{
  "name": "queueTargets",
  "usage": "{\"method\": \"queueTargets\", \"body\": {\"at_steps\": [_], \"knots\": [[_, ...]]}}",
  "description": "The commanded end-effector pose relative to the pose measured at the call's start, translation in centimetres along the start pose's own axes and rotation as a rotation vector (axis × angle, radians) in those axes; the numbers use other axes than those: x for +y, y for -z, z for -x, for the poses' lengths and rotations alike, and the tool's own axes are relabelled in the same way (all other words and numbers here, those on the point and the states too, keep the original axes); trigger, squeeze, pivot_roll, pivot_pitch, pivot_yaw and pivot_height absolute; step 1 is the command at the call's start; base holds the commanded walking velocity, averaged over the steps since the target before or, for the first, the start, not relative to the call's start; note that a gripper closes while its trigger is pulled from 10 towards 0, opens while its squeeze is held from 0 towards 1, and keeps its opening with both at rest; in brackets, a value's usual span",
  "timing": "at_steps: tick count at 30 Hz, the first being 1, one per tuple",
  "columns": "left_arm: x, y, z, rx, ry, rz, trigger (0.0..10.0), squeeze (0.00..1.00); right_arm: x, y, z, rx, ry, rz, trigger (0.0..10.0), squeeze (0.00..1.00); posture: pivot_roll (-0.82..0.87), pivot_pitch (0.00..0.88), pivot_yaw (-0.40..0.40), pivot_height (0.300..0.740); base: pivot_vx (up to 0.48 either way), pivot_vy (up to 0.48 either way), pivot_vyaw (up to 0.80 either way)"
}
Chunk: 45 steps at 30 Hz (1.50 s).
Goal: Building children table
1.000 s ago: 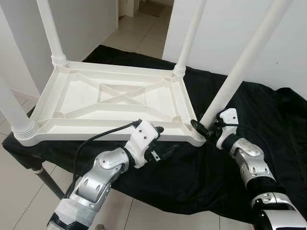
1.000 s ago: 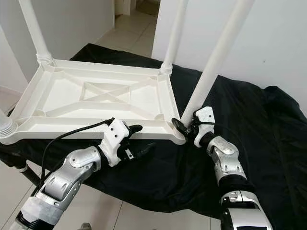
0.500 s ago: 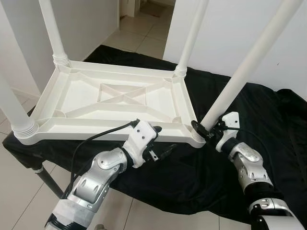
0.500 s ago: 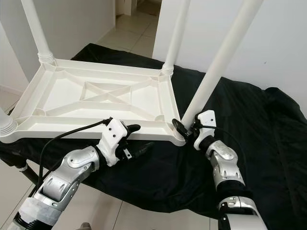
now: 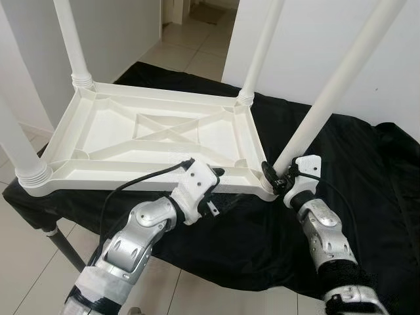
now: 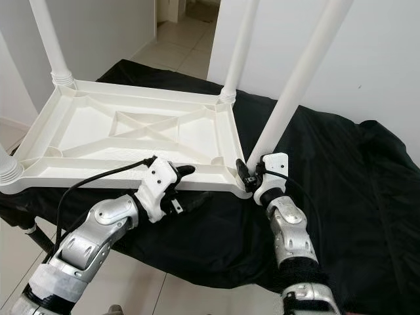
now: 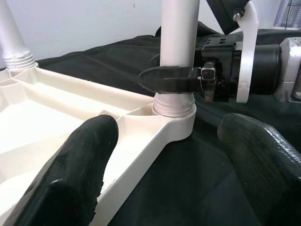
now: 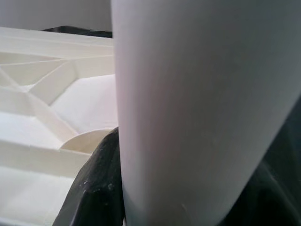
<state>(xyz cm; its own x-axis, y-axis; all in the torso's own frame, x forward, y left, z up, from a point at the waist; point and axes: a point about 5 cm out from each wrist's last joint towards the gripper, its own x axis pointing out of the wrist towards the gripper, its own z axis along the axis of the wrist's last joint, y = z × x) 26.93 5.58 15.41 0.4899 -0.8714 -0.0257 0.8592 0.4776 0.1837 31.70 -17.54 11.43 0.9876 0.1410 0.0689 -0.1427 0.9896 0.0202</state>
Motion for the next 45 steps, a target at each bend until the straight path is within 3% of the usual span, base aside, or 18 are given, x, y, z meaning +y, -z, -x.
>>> {"method": "queueTargets", "body": {"at_steps": [1,4,8,13,19,24,25,32,33,34,43,45], "knots": [[0.2,-0.1,-0.3,-0.008,0.009,-0.017,10.0,0.0,-0.8,0.3,0.5,0.011,0.13,-0.013,10.0,0.0,0.0,0.0,-0.153,0.74,0.0,0.0,0.0],[0.4,-0.1,-0.4,-0.013,0.0,-0.018,10.0,0.0,-0.5,0.6,0.7,0.016,0.184,-0.03,10.0,0.0,0.0,0.0,-0.149,0.74,0.0,0.0,0.0],[0.6,-0.4,-0.9,-0.035,-0.023,0.003,10.0,0.0,0.9,1.0,0.8,0.027,0.25,-0.049,10.0,0.0,-0.01,0.0,-0.138,0.74,0.0,0.0,0.0],[0.4,-0.2,-1.2,-0.033,-0.018,0.004,10.0,0.0,1.3,1.0,0.7,0.04,0.293,-0.063,10.0,0.0,0.0,0.0,-0.127,0.74,0.0,0.0,0.0],[0.6,-0.6,-1.5,-0.052,-0.033,0.01,10.0,0.0,2.0,0.9,0.9,0.039,0.268,-0.058,10.0,0.0,0.0,0.0,-0.127,0.74,0.0,0.0,0.0],[0.4,-0.3,-1.3,-0.046,-0.029,0.011,10.0,0.0,1.6,1.2,1.2,0.028,0.274,-0.042,10.0,0.02,0.01,0.0,-0.126,0.74,0.0,0.0,0.0],[0.3,-0.2,-1.2,-0.042,-0.029,0.013,10.0,0.0,1.3,1.3,1.3,0.019,0.278,-0.046,10.0,1.0,0.01,0.0,-0.126,0.74,0.0,0.0,0.0],[0.1,-0.1,-1.1,-0.038,-0.024,0.015,10.0,0.0,0.9,0.9,1.6,-0.033,0.229,-0.051,10.0,1.0,0.01,0.0,-0.125,0.74,0.0,0.0,0.0],[0.1,-0.1,-1.1,-0.037,-0.02,0.012,10.0,0.0,0.9,0.7,1.7,-0.046,0.202,-0.046,10.0,0.37,0.02,0.0,-0.127,0.74,0.0,0.0,0.0],[0.0,-0.2,-1.1,-0.035,-0.016,0.009,10.0,0.0,0.7,0.5,1.9,-0.059,0.171,-0.045,10.0,0.0,0.02,0.0,-0.127,0.74,0.0,0.0,0.0],[-0.3,-0.2,-1.2,-0.033,-0.008,0.005,10.0,0.0,0.2,0.0,2.3,-0.083,0.047,-0.051,10.0,0.0,0.02,0.0,-0.123,0.74,0.0,0.0,0.0],[-0.8,-0.1,-1.3,-0.026,0.016,0.004,10.0,0.0,-0.9,-0.5,1.9,-0.088,-0.079,0.007,10.0,0.0,0.01,0.0,-0.108,0.74,0.0,0.0,0.0]]}}
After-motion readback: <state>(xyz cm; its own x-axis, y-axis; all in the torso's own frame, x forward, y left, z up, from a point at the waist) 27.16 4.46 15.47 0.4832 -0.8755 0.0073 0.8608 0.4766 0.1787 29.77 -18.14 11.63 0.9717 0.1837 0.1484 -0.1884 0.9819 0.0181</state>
